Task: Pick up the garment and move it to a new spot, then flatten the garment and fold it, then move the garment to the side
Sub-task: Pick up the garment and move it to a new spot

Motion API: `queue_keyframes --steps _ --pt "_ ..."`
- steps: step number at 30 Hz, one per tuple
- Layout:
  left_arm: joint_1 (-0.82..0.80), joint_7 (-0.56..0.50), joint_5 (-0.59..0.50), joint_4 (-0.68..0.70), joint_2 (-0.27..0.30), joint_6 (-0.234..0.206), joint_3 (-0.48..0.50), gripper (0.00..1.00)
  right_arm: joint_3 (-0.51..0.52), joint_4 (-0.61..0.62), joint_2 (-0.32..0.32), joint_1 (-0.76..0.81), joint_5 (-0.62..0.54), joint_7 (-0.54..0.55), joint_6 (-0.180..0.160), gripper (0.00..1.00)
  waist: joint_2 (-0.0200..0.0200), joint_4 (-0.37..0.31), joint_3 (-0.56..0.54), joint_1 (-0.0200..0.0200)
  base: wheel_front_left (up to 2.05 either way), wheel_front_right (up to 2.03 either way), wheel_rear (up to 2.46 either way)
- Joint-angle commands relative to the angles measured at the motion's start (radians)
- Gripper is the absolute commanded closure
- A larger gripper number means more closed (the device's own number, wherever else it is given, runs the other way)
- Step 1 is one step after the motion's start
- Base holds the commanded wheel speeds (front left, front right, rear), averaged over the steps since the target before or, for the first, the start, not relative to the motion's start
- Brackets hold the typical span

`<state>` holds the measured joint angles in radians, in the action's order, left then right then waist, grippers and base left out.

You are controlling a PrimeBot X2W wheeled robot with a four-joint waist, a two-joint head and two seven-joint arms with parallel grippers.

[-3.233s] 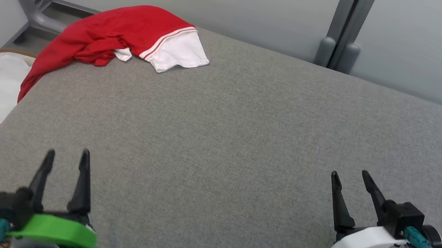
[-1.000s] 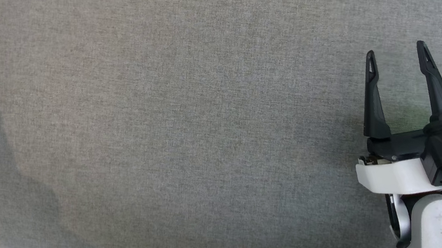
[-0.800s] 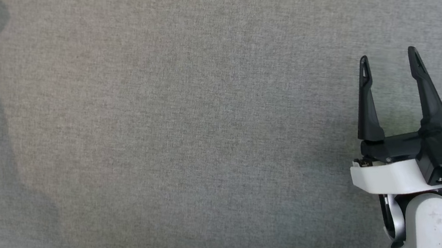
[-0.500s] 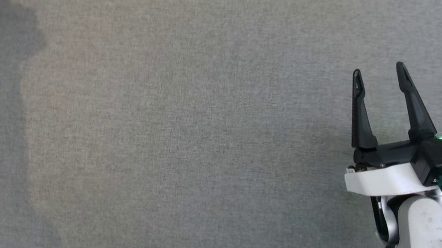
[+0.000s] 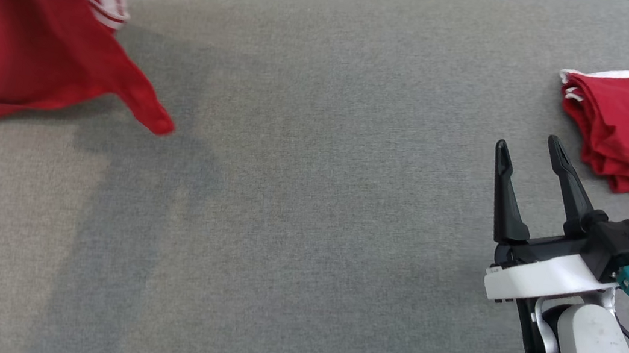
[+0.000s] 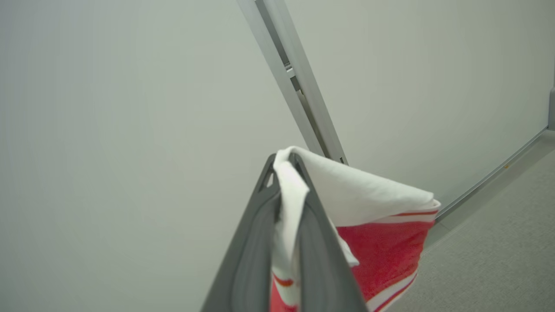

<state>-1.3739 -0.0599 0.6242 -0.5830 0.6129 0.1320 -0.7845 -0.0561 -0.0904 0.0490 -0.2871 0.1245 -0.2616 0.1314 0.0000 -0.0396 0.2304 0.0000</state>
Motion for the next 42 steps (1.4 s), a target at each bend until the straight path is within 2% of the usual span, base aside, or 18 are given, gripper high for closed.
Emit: queue_keyframes --steps 1,9,13,20,25,34,35,36,37,42 --pt "-0.021 0.007 0.002 0.020 -0.019 -0.003 -0.007 1.00 0.004 0.000 0.003 0.025 0.008 -0.004 -0.002 0.00 0.0000 -0.064 -0.073 0.0000 0.00 0.00 0.00" --pt "-0.078 0.035 0.054 0.093 -0.183 -0.003 -0.009 1.00 0.014 0.003 0.003 0.052 0.035 -0.005 -0.002 0.00 0.0000 -0.088 -0.116 0.0000 0.00 0.00 0.00" --pt "-0.027 0.049 0.093 0.077 -0.221 -0.007 -0.006 1.00 0.012 0.008 0.003 0.055 0.044 -0.005 -0.002 0.00 0.0000 -0.094 -0.122 0.0000 0.00 0.00 0.00" --pt "0.170 0.106 0.143 -0.014 -0.199 -0.027 -0.011 1.00 0.032 0.014 0.003 0.069 0.041 -0.005 -0.002 0.00 0.0000 -0.091 -0.105 0.0000 0.00 0.00 0.00" --pt "0.310 0.169 0.171 -0.134 -0.162 -0.057 0.007 1.00 0.033 0.022 0.003 0.053 0.035 -0.005 -0.002 0.00 0.0000 -0.091 -0.055 0.0000 0.00 0.00 0.00" --pt "0.410 0.263 0.215 -0.319 -0.132 -0.087 0.054 1.00 0.036 0.033 0.003 0.013 0.022 -0.005 -0.002 0.00 0.0000 -0.093 0.045 0.0000 0.00 0.00 0.00" --pt "0.417 0.270 0.221 -0.331 -0.135 -0.090 0.058 0.57 0.037 0.034 0.003 0.010 0.021 -0.005 -0.002 0.00 0.0000 -0.091 0.052 0.0000 0.00 0.00 0.00" --pt "0.422 0.278 0.221 -0.340 -0.136 -0.090 0.059 0.06 0.037 0.033 0.003 0.008 0.020 -0.005 -0.002 0.00 0.0000 -0.090 0.055 0.0000 0.00 0.00 0.00" --pt "0.427 0.286 0.221 -0.350 -0.135 -0.088 0.063 0.00 0.037 0.031 0.003 0.006 0.018 -0.005 -0.002 0.00 0.0000 -0.088 0.059 0.0000 0.00 0.00 0.00" --pt "0.451 0.318 0.220 -0.359 -0.150 -0.076 0.082 0.00 0.039 0.014 0.003 -0.003 0.007 -0.005 -0.002 0.00 0.0000 -0.073 0.056 0.0000 0.00 0.00 0.00"
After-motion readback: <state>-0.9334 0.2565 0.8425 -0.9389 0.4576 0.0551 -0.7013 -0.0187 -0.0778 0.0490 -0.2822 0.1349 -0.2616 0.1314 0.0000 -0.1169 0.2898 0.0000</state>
